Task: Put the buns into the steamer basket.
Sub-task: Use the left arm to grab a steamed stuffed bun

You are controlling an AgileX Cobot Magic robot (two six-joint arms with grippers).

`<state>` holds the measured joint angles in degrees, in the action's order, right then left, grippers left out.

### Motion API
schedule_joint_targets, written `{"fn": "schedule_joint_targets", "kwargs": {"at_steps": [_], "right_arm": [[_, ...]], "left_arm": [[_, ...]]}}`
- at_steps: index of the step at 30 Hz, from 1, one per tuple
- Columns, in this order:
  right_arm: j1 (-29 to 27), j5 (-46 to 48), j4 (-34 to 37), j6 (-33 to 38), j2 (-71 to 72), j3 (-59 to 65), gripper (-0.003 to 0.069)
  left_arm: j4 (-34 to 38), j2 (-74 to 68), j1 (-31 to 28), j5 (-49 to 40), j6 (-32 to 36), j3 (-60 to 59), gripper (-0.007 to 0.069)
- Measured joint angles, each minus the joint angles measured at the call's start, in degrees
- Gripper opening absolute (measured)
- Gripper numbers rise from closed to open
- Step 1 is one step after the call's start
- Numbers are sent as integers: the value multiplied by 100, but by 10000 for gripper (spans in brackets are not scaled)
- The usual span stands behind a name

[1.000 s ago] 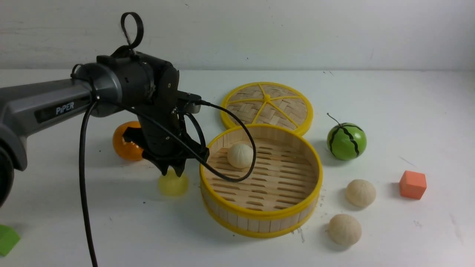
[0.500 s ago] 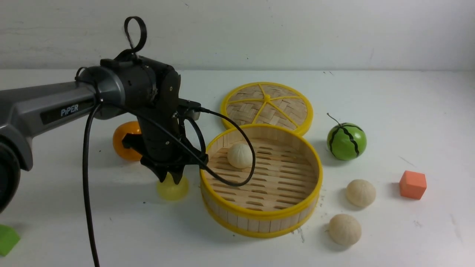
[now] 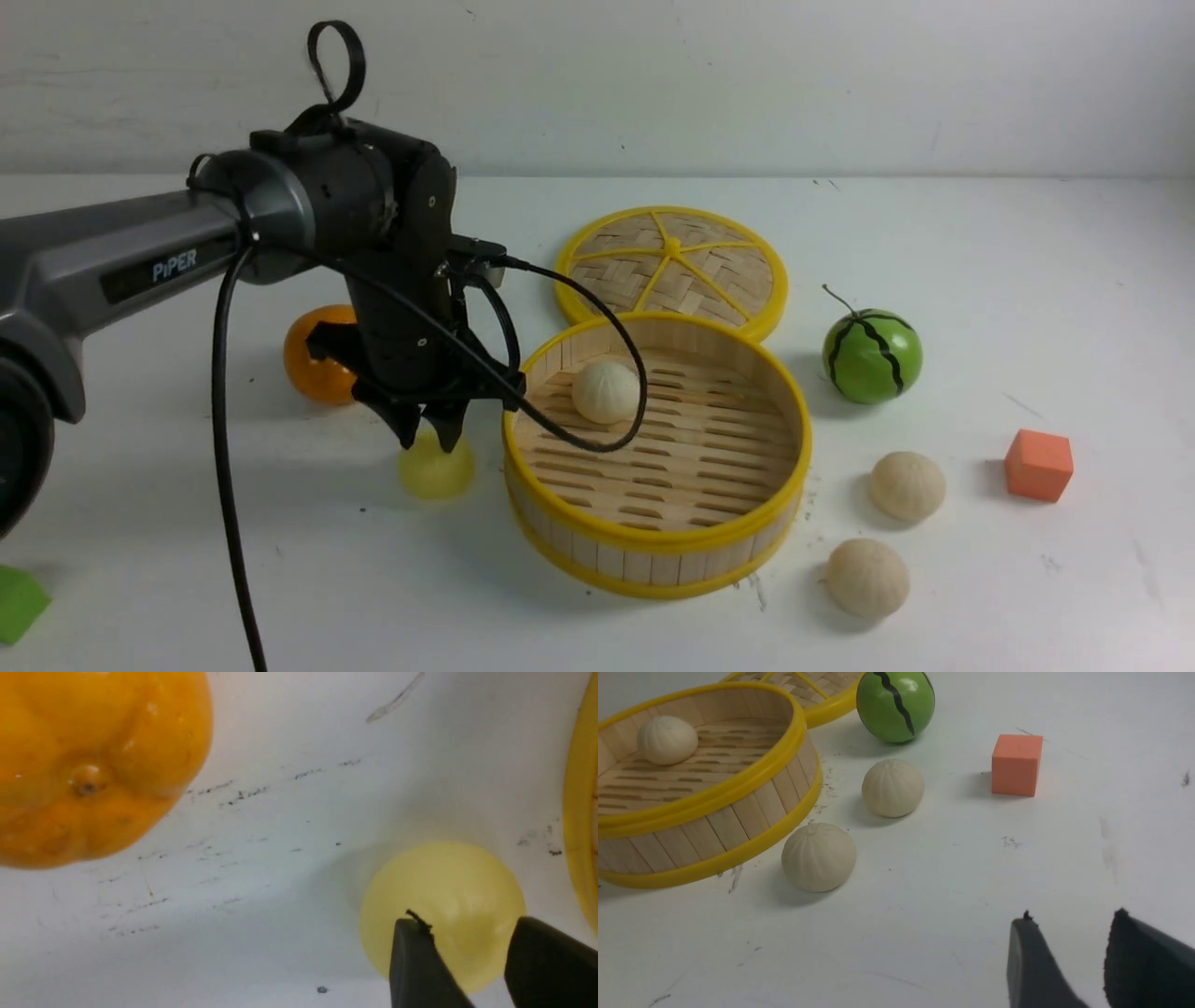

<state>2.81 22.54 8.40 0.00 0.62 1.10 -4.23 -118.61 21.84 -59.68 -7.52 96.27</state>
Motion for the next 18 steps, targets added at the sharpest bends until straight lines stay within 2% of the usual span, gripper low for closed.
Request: {"fn": "schedule_joint_targets", "kwargs": {"at_steps": [7,18], "right_arm": [[0,0,0,0,0,0,241],[0,0,0,0,0,0,241]], "left_arm": [[82,-12,0,-429,0,88,273],[83,-268,0,-170,0,88,273]]}}
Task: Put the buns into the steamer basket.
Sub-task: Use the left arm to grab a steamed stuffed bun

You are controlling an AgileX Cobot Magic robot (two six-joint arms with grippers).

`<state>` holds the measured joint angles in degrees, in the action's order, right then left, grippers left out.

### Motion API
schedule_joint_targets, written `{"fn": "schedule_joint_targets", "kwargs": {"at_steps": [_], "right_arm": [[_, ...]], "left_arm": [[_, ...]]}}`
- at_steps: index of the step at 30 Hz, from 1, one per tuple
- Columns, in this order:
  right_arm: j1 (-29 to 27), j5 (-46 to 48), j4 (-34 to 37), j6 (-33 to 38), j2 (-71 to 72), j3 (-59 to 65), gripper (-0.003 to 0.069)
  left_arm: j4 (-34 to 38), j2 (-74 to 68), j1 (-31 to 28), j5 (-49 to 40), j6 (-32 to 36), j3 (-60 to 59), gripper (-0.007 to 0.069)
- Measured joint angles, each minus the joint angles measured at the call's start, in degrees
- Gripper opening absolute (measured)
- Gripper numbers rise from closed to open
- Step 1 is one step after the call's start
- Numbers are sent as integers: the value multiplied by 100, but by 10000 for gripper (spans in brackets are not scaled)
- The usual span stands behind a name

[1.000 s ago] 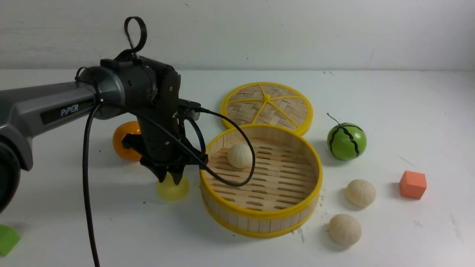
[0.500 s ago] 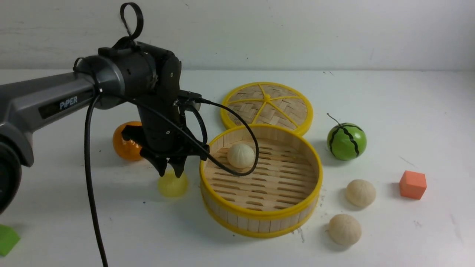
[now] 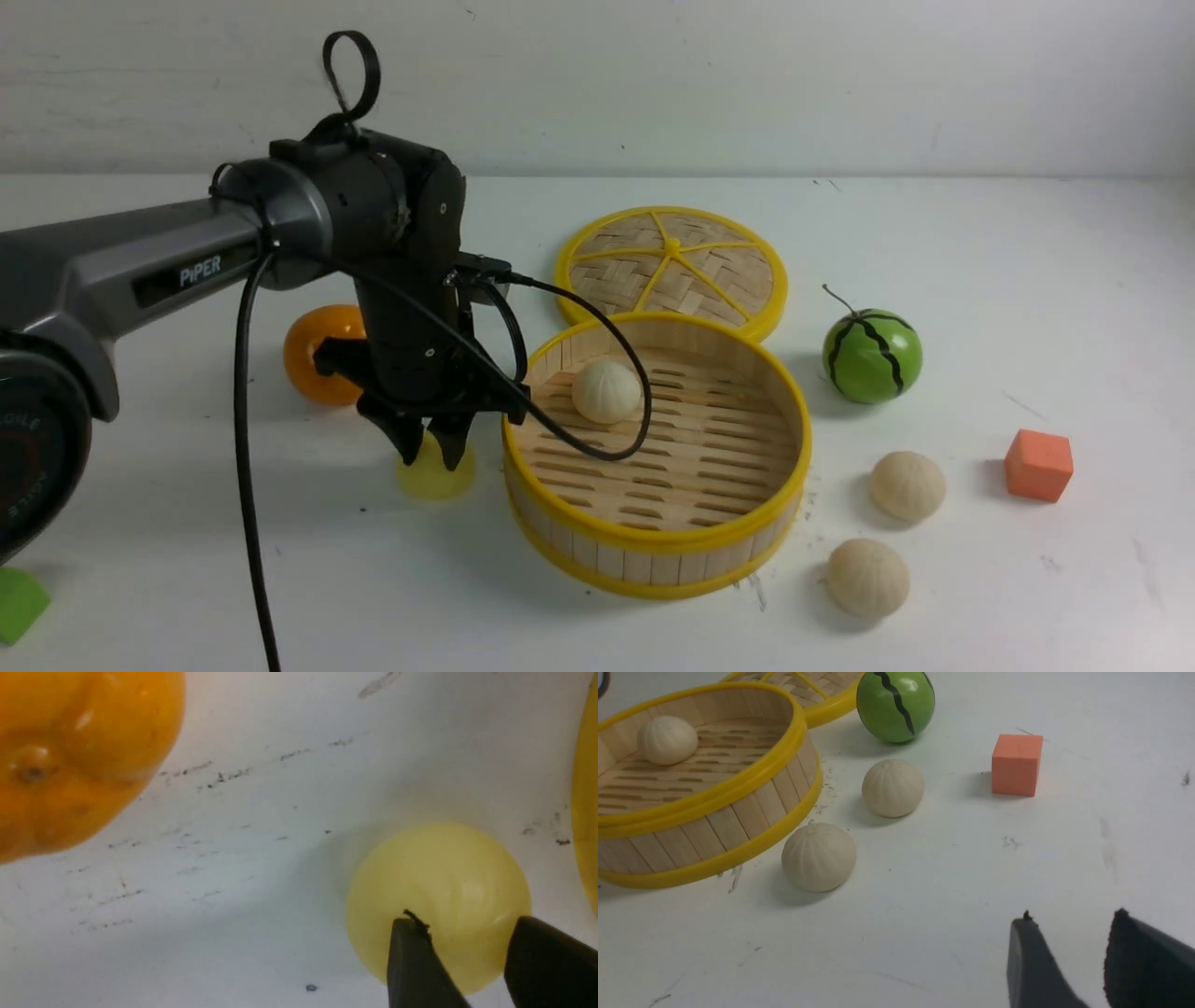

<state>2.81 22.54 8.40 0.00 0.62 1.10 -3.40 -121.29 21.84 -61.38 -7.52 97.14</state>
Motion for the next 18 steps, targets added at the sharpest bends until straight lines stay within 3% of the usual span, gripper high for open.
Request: {"fn": "schedule_joint_targets", "kwargs": {"at_steps": [7,14,18], "right_arm": [[0,0,0,0,0,0,241],[0,0,0,0,0,0,241],[0,0,0,0,0,0,241]], "left_arm": [[-94,-23,0,63,0,0,226],[-177,-23,0,63,0,0,0],[-255,38,0,56,0,0,-13]]}}
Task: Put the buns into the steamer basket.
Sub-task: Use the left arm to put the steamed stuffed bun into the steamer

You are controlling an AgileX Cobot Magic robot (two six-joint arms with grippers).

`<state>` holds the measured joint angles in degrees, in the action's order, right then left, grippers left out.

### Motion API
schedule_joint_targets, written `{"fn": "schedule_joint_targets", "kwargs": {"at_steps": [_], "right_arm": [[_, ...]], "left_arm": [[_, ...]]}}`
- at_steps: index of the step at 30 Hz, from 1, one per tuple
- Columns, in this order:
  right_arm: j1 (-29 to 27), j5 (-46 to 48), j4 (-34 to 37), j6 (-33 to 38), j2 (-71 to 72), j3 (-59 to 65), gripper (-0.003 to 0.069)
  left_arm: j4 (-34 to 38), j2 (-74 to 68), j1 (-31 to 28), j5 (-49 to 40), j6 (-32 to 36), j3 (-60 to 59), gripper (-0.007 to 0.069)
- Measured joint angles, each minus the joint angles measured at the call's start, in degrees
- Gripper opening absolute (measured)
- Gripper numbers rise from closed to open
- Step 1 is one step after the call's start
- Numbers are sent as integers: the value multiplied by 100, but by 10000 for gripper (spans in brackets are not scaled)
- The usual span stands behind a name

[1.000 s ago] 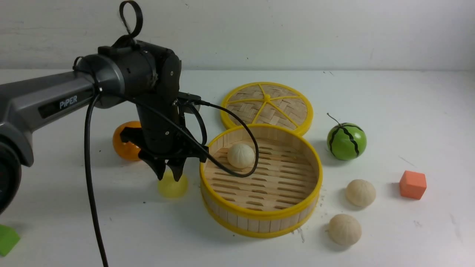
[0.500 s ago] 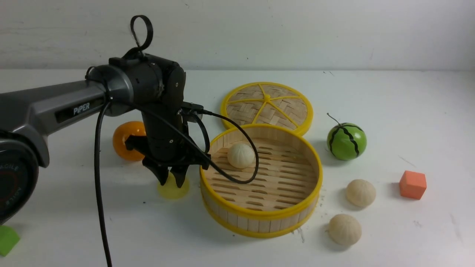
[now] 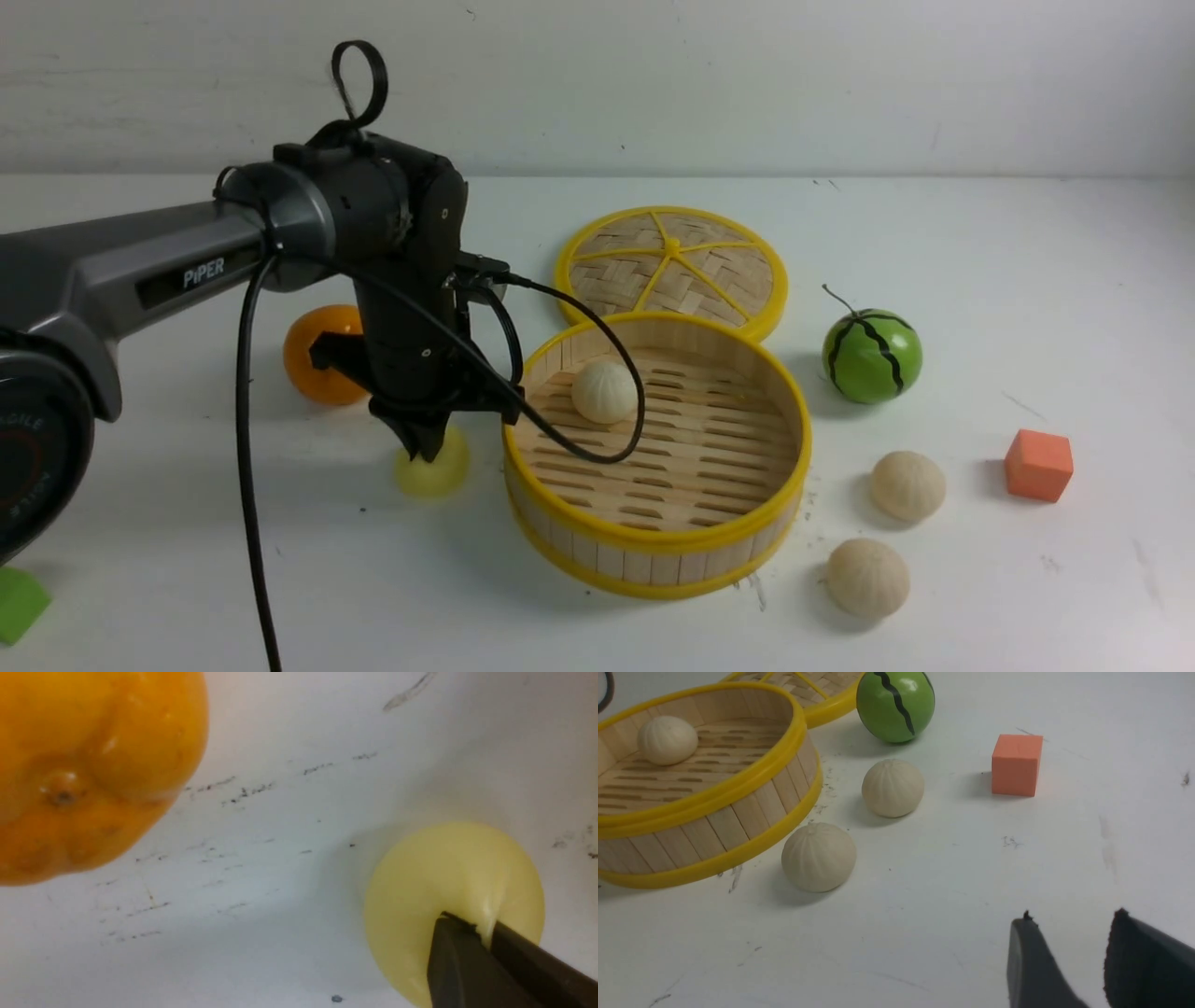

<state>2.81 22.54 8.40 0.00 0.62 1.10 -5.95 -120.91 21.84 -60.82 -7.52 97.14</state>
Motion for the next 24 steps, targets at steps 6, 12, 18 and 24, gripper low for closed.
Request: {"fn": "schedule_joint_targets", "kwargs": {"at_steps": [6,12,18,24], "right_arm": [[0,0,0,0,0,0,241],[0,0,0,0,0,0,241],[0,0,0,0,0,0,241],[0,0,0,0,0,0,241]], "left_arm": [[-28,854,153,-425,-63,0,-13],[60,1334,1036,-401,13,44,-13],[141,793,1396,266,18,39,-13],[191,320,1401,524,18,39,15]]}}
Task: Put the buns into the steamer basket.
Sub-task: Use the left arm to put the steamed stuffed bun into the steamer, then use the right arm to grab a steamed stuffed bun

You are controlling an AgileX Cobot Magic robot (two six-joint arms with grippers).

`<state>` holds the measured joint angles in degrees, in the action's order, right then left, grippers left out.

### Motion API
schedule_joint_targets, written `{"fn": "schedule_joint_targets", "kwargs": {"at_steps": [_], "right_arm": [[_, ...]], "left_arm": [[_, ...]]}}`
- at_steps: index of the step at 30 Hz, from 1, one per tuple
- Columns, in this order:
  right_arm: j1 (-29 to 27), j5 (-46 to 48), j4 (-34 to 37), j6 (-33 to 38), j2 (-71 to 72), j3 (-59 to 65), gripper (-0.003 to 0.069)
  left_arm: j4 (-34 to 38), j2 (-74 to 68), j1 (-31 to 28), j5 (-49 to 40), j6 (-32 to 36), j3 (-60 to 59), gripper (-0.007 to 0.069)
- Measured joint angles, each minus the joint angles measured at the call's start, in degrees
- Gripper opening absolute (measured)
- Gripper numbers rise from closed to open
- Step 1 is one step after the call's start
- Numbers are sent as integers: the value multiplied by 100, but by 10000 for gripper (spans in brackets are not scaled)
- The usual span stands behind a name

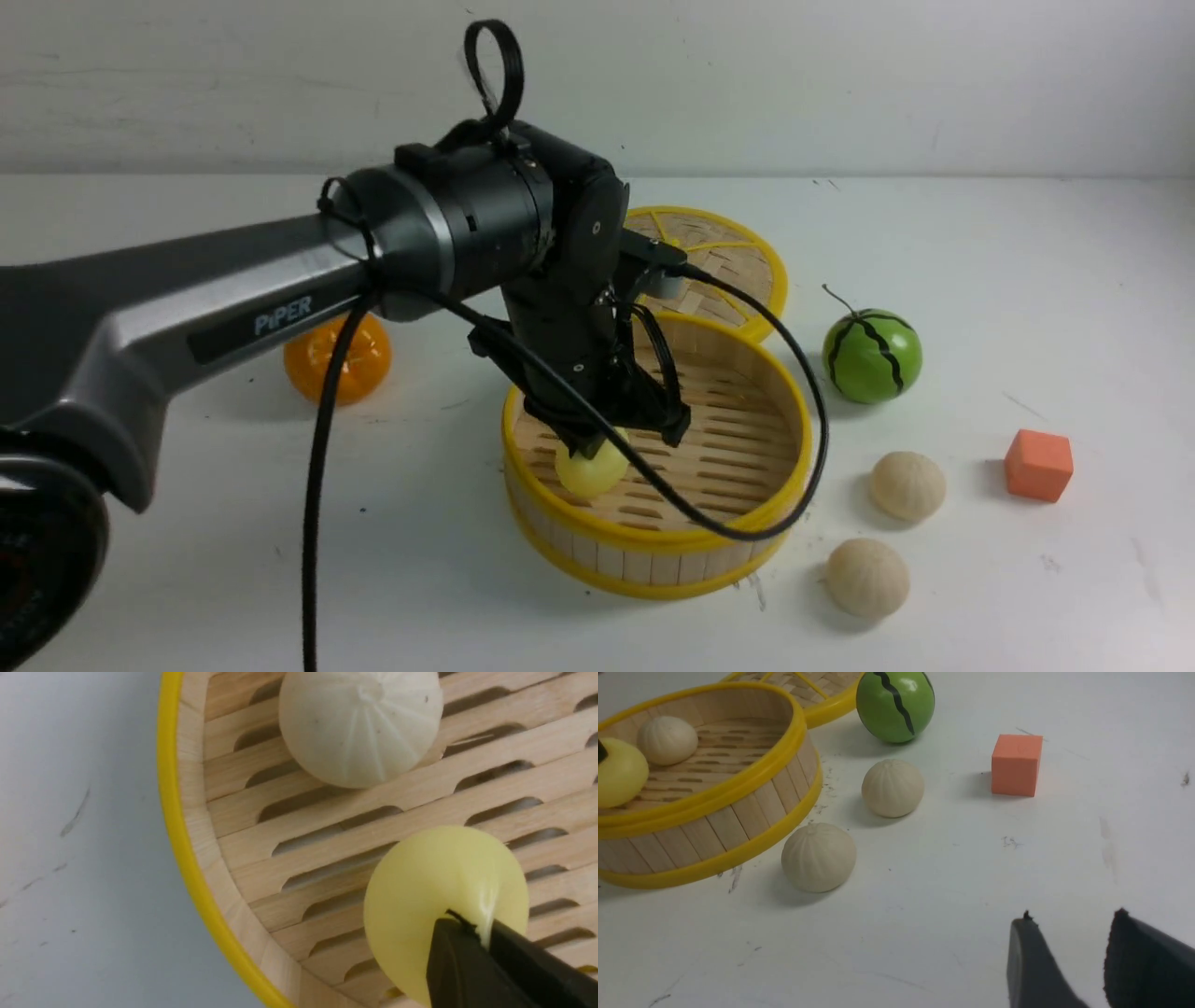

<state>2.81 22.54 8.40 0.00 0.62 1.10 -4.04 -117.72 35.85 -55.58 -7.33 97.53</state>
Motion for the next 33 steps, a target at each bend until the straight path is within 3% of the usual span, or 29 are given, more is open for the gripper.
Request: {"fn": "schedule_joint_targets", "kwargs": {"at_steps": [3,11,13,17,19,22,33], "right_arm": [[0,0,0,0,0,0,241],[0,0,0,0,0,0,241],[0,0,0,0,0,0,241],[0,0,0,0,0,0,241],[0,0,-5,0,0,0,241],[0,0,-5,0,0,0,241],[0,0,0,0,0,0,241]], "left_arm": [[0,-100,0,49,0,0,84],[84,9,0,137,0,-12,437],[193,157,0,21,0,-31,458],[445,764,0,-140,-72,-71,367],[563,1644,0,-109,-123,-411,153],[584,2656,0,262,-136,-1177,-4],[1520,6584,0,3532,-78,-5875,-14]]}}
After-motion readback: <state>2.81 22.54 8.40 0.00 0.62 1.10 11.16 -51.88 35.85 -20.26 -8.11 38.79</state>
